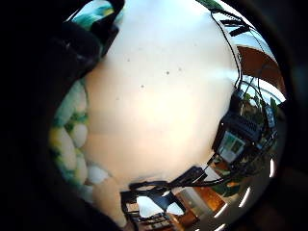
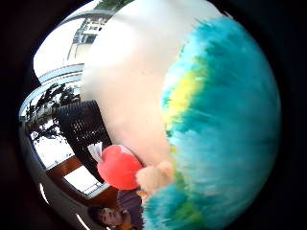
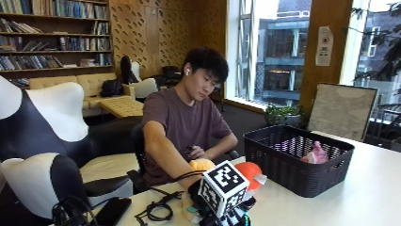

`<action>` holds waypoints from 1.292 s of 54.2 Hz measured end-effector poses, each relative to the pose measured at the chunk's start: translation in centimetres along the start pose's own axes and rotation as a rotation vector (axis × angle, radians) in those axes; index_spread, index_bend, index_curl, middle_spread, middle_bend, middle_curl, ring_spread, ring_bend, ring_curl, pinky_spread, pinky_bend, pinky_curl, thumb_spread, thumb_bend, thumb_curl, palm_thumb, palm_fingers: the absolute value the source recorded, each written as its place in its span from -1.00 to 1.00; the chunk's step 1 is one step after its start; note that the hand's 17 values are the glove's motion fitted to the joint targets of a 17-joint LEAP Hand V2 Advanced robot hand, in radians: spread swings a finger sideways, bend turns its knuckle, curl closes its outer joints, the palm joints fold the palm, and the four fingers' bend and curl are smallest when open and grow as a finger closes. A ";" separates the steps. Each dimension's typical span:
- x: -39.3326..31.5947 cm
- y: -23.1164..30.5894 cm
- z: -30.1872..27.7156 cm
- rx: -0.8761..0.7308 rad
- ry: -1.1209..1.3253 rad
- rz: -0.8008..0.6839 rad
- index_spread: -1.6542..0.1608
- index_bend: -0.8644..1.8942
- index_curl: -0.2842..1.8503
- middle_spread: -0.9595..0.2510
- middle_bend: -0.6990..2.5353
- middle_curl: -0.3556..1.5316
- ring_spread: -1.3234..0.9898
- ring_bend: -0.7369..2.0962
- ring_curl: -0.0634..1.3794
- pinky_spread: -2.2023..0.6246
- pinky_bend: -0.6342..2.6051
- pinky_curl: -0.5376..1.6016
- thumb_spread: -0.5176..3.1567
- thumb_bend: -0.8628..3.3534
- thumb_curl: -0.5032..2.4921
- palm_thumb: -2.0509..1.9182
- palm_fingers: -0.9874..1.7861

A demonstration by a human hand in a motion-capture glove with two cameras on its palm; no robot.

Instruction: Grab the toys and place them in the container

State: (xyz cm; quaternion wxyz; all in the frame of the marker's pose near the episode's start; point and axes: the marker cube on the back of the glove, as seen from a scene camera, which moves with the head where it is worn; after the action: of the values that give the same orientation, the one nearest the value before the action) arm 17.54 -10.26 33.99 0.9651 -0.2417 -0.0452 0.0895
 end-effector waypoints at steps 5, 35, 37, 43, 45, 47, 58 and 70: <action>-0.8 0.1 -0.5 0.021 -0.021 -0.013 0.50 -0.20 -0.45 0.23 -0.23 -0.16 -0.11 0.04 -0.24 0.49 -0.23 -0.23 -0.02 -0.53 -0.34 0.32 0.19; -13.2 8.5 -20.6 0.392 -0.161 -0.176 0.45 0.20 -0.06 0.05 0.13 0.30 -0.34 0.34 0.23 0.29 -0.03 -0.02 -0.38 -0.59 -0.14 0.35 0.42; -15.0 9.3 -21.7 0.410 -0.172 -0.214 0.46 0.21 -0.04 0.06 0.13 0.31 -0.34 0.35 0.24 0.29 -0.02 -0.01 -0.39 -0.59 -0.13 0.36 0.40; -20.1 11.3 -23.3 0.435 -0.189 -0.328 0.47 0.23 0.02 0.07 0.16 0.35 -0.35 0.37 0.28 0.28 0.00 0.02 -0.42 -0.59 -0.10 0.36 0.37; -21.9 11.8 -23.4 0.436 -0.173 -0.353 0.47 0.23 0.04 0.08 0.16 0.36 -0.35 0.38 0.30 0.28 0.01 0.02 -0.42 -0.59 -0.10 0.36 0.36; -23.7 12.2 -23.3 0.432 -0.158 -0.373 0.47 0.23 0.06 0.08 0.16 0.37 -0.35 0.39 0.31 0.28 0.02 0.03 -0.43 -0.59 -0.09 0.36 0.35; -34.4 13.2 -21.7 0.388 -0.105 -0.478 0.48 0.24 0.14 0.11 0.19 0.42 -0.35 0.42 0.36 0.28 0.05 0.06 -0.46 -0.59 -0.05 0.36 0.31; -41.2 12.4 -16.4 0.273 0.084 -0.589 0.48 0.22 0.22 0.12 0.20 0.45 -0.34 0.44 0.38 0.28 0.07 0.08 -0.47 -0.60 -0.01 0.35 0.25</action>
State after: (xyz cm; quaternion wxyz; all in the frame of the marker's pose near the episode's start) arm -22.53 -15.01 11.82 0.9740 -0.0902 -0.0610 -0.1985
